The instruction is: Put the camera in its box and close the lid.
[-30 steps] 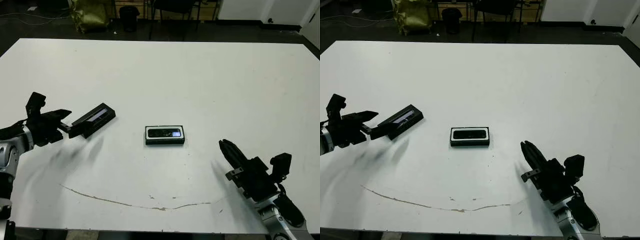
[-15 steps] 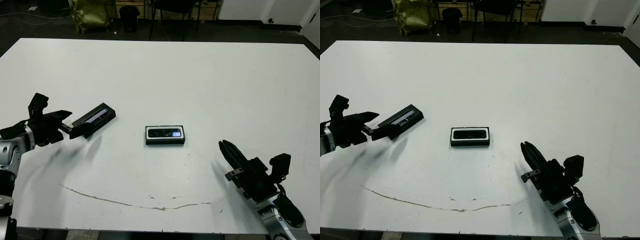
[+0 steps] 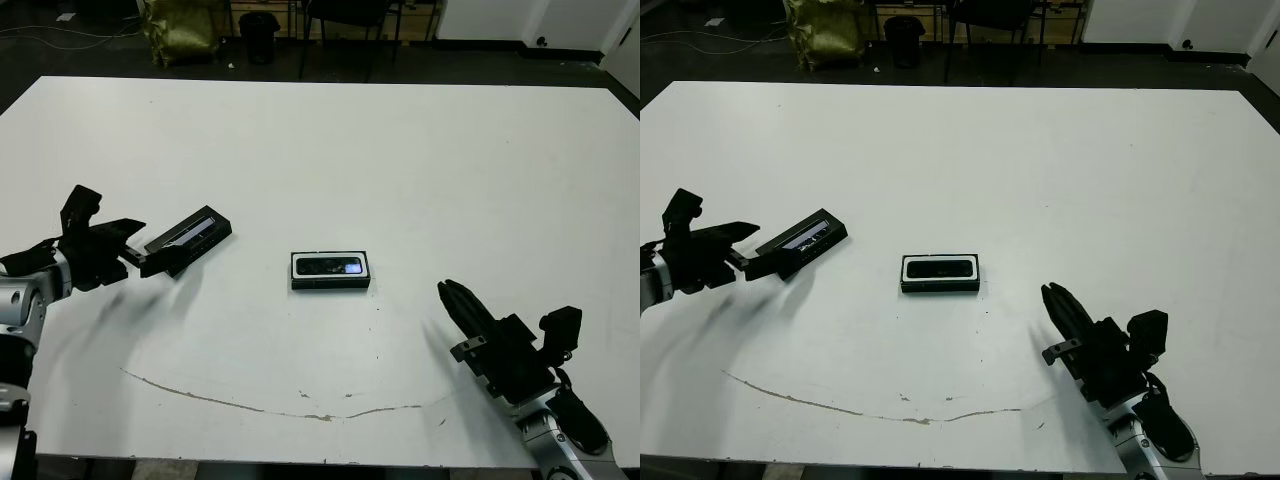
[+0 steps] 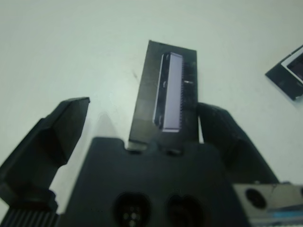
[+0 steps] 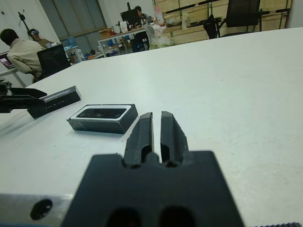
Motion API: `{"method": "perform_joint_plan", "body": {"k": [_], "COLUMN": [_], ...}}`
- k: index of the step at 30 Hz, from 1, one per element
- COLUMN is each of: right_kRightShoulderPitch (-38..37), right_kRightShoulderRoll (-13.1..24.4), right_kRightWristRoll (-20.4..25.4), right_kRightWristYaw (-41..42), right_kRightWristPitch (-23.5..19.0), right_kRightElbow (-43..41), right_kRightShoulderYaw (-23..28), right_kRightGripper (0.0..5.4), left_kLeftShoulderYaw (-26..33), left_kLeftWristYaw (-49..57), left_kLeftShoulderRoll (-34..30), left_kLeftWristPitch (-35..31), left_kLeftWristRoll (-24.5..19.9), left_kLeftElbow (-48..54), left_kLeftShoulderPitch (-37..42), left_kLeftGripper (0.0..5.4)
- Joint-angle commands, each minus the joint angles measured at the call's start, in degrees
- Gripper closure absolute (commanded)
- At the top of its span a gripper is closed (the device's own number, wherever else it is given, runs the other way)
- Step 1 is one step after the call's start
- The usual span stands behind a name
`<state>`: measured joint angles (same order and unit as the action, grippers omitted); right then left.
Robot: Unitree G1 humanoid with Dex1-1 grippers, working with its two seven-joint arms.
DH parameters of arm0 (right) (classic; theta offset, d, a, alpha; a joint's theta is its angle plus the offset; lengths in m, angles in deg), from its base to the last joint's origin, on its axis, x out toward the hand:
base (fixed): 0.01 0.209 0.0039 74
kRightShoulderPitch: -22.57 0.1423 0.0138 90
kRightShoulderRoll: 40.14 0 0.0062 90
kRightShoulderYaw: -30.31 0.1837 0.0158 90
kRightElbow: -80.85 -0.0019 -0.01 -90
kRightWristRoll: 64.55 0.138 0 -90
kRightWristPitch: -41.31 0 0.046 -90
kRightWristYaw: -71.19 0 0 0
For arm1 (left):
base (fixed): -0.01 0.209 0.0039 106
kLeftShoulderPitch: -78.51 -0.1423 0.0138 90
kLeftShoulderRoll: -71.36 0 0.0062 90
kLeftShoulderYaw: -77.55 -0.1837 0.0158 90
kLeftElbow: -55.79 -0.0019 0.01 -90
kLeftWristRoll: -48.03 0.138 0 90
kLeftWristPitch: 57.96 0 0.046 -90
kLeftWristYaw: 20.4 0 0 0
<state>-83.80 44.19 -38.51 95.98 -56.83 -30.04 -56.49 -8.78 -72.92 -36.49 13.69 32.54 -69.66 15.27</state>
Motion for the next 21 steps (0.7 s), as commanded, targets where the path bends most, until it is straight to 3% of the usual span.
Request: {"method": "perform_joint_plan", "body": {"k": [1,7,21], "right_kRightShoulderPitch": [-0.71,-1.16,-1.05], "right_kRightShoulderRoll": [0.06,0.62,0.16], "right_kRightWristRoll": [-0.12,-1.60,0.95], "right_kRightWristYaw": [-0.26,-1.33,-0.10], "right_kRightWristPitch": [-0.32,-0.92,-0.78], "right_kRightElbow": [0.27,-1.09,0.26], "right_kRightShoulderYaw": [0.07,-0.37,0.10], "right_kRightGripper": [5.40,5.40,5.40], "left_kLeftShoulderYaw": [-0.82,-1.55,-3.09], "left_kLeftWristYaw": [-0.80,-1.88,-1.74], "left_kLeftShoulderRoll": [0.61,0.75,1.72], "left_kLeftWristPitch": [1.18,3.42,4.34], "left_kLeftWristRoll": [1.45,1.94,3.66], "left_kLeftElbow": [-2.55,-4.54,-9.12], "left_kLeftShoulderPitch": [-0.05,0.34,1.88], "left_kLeftGripper": [0.02,0.02,0.02]}}
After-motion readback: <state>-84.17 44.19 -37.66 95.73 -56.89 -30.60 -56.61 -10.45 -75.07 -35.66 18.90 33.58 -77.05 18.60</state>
